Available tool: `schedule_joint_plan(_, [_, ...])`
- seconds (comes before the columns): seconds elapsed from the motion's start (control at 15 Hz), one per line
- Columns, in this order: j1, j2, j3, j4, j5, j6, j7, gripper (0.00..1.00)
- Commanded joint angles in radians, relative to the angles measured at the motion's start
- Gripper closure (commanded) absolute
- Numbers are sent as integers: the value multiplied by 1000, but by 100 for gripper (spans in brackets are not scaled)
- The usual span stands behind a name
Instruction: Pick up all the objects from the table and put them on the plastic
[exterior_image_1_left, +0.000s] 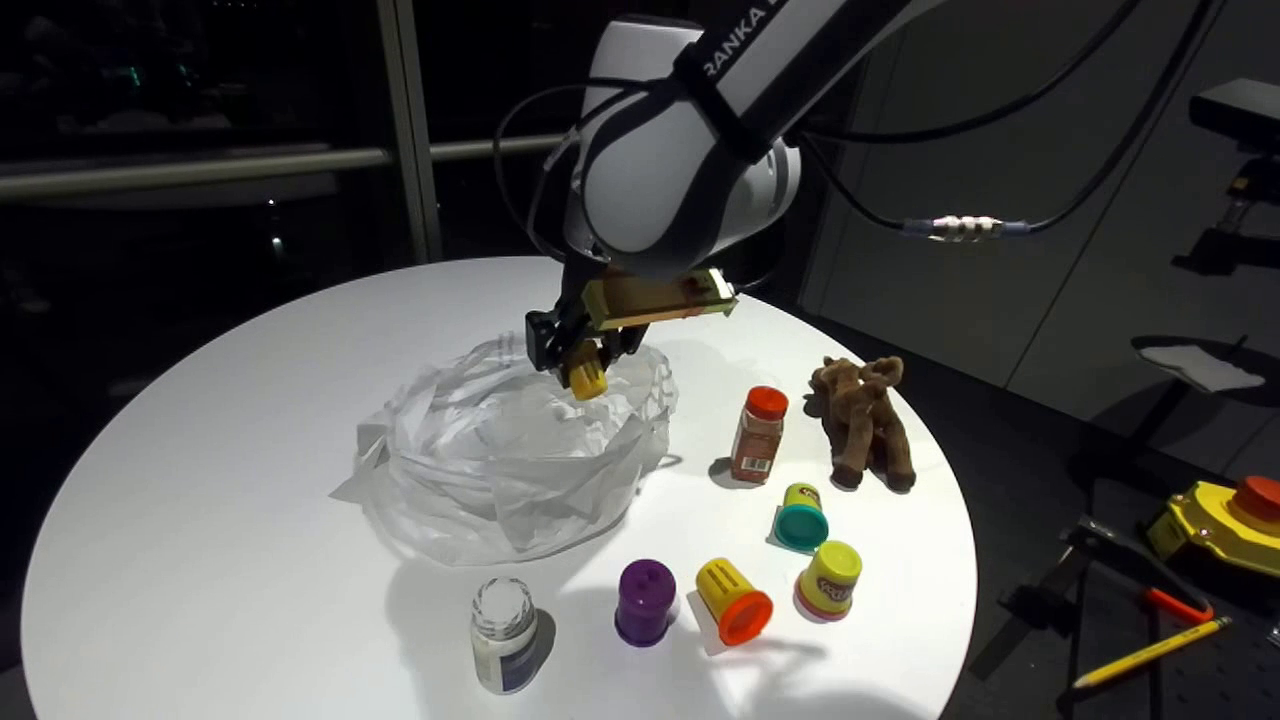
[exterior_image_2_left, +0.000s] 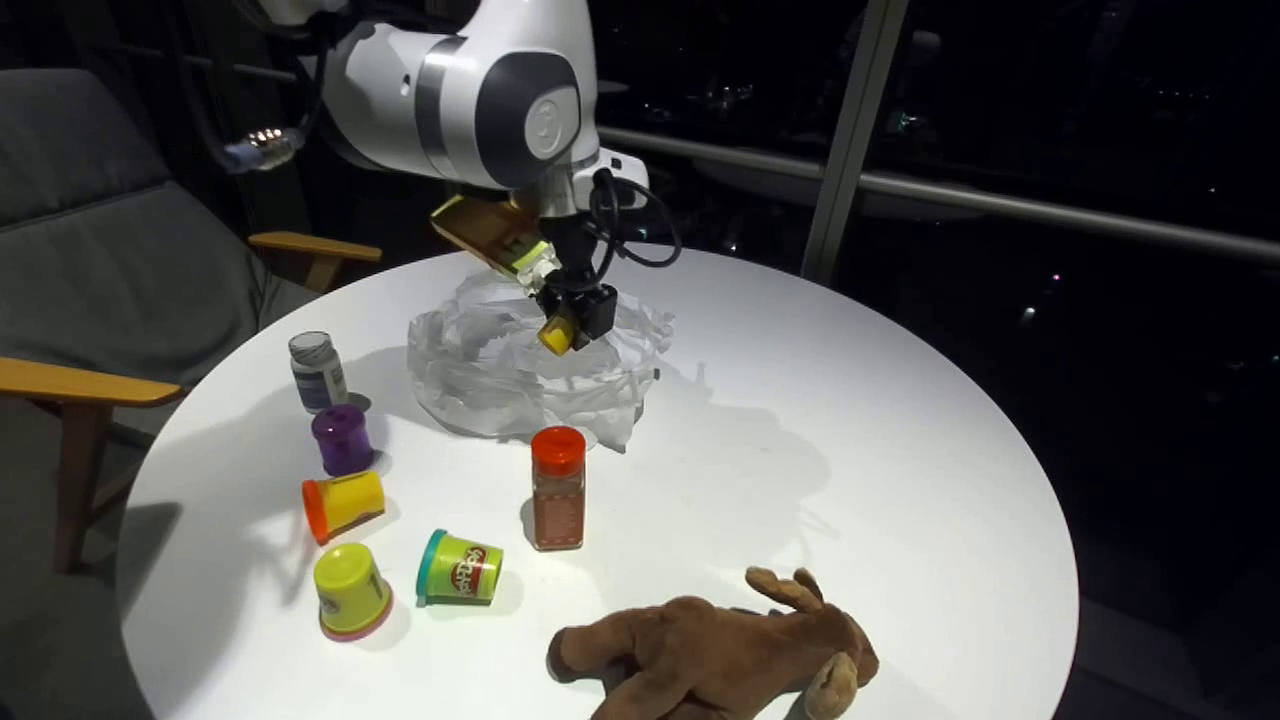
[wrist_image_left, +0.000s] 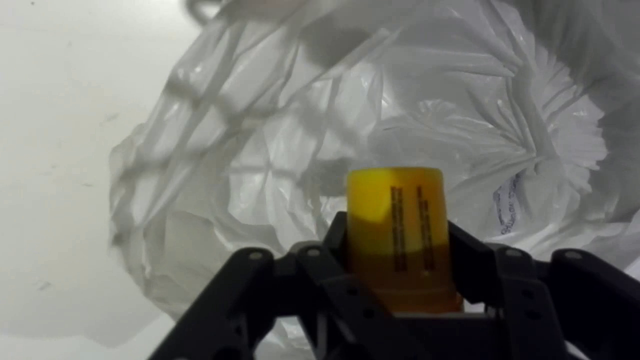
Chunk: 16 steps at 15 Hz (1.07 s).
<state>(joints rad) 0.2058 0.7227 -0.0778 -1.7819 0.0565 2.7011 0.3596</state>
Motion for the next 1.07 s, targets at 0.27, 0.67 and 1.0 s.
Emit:
schedule_joint_plan(0.27, [-78, 202, 67, 270, -9, -95, -151, 26])
schedule_joint_plan(0.67, [-40, 96, 58, 131, -4, -93, -118, 0])
schedule_joint_plan(1.0, [43, -127, -5, -104, -16, -101, 41, 0])
